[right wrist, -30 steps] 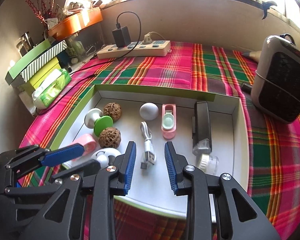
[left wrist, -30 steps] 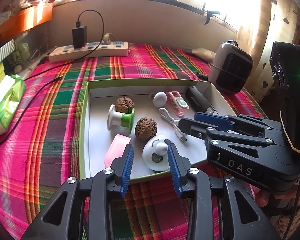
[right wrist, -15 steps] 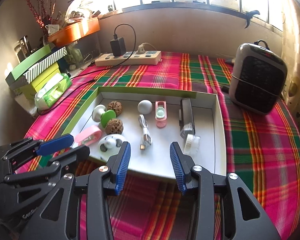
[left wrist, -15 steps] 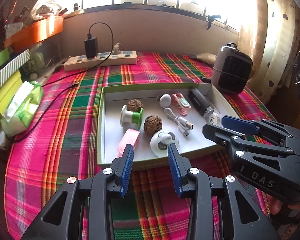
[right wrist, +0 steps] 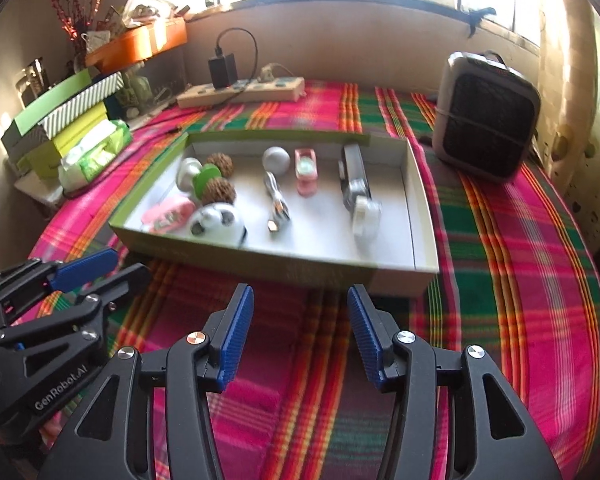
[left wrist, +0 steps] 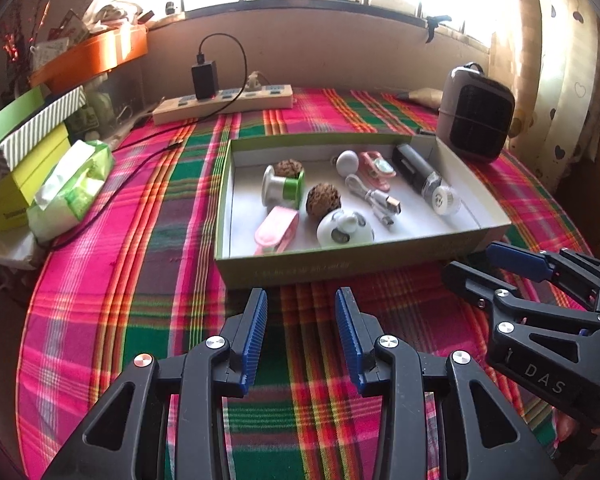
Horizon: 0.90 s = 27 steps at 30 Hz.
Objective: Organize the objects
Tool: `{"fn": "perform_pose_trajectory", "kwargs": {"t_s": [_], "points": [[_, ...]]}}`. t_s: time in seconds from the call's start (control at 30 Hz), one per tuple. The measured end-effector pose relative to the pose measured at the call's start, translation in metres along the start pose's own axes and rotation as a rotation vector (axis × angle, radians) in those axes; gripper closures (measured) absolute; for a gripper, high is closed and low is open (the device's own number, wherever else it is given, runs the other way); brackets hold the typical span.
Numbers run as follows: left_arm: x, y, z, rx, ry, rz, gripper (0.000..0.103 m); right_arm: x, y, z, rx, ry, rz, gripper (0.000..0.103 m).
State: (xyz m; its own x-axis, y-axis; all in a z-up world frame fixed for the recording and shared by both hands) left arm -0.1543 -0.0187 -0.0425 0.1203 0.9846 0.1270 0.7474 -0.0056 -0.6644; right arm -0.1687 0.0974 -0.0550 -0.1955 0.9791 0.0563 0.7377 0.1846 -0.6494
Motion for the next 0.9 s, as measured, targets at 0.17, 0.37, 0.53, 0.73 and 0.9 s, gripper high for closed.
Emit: {"fn": "perform_pose_trajectory", "kwargs": {"t_s": [0.17, 0.37, 0.53, 0.73, 0.9], "points": [[-0.001, 0.015, 0.005, -0.032, -0.012, 0.001, 0.069, 0.006, 0.017, 0.005, -0.036, 0.014, 0.013, 0.046], [-0.004, 0.024, 0.006, -0.052, -0.027, -0.010, 0.069, 0.012, 0.029, 0.004, -0.041, 0.039, 0.008, 0.046], [-0.002, 0.026, 0.006, -0.051, -0.036, -0.002, 0.069, 0.016, 0.033, 0.002, -0.039, 0.061, 0.000, 0.046], [-0.002, 0.026, 0.006, -0.045, -0.042, -0.004, 0.069, 0.019, 0.038, 0.000, -0.044, 0.075, 0.004, 0.039], [-0.003, 0.026, 0.006, -0.039, -0.044, -0.003, 0.068, 0.021, 0.039, 0.000, -0.047, 0.081, 0.010, 0.036]]}}
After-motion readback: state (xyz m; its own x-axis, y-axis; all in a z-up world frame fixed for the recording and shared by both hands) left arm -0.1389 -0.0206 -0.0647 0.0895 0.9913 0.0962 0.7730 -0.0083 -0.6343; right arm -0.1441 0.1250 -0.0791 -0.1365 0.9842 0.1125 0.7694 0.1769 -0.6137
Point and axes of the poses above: each gripper's, at about its wrist camera, not at the fingertips, and z roughly the way its jaws point, x to its right, y to its underside, the point moved 10 cm from there along z, roughly the way its jaws point, and after that the axes turned 8 degrees about y, right-handed, at the moved point
